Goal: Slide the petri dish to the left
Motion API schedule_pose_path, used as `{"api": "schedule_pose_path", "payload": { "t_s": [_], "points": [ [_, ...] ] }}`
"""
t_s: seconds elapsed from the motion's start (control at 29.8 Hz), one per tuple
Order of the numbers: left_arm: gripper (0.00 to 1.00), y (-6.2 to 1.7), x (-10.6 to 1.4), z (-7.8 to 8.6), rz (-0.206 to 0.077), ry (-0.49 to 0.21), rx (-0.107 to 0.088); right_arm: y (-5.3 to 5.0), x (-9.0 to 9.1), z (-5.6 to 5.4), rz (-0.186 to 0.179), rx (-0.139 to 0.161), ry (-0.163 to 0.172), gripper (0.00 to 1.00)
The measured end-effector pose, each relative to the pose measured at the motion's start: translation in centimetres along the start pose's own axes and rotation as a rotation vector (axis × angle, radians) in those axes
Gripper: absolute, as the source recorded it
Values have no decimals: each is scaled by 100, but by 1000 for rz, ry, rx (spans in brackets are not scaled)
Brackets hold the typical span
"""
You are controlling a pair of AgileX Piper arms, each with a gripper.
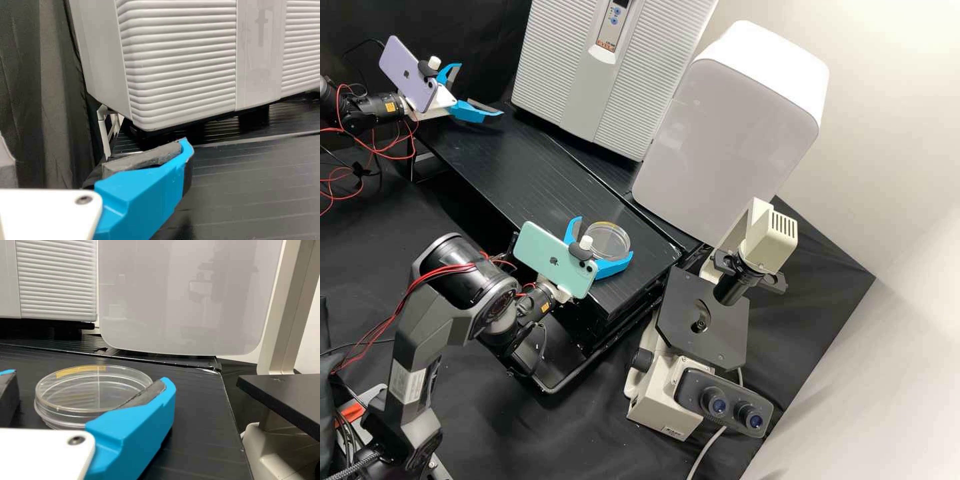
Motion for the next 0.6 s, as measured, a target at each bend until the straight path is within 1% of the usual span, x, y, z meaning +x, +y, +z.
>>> {"api": "schedule_pose_path", "payload": {
  "t_s": [0.34,0.5,0.6],
  "points": [
    [100,0,0,0,0,0,0,-9,3,10,2,1,0,0],
    [100,0,0,0,0,0,0,4,36,-1,9,0,6,0],
    [100,0,0,0,0,0,0,-7,48,0,3,1,5,0]
  ]
}}
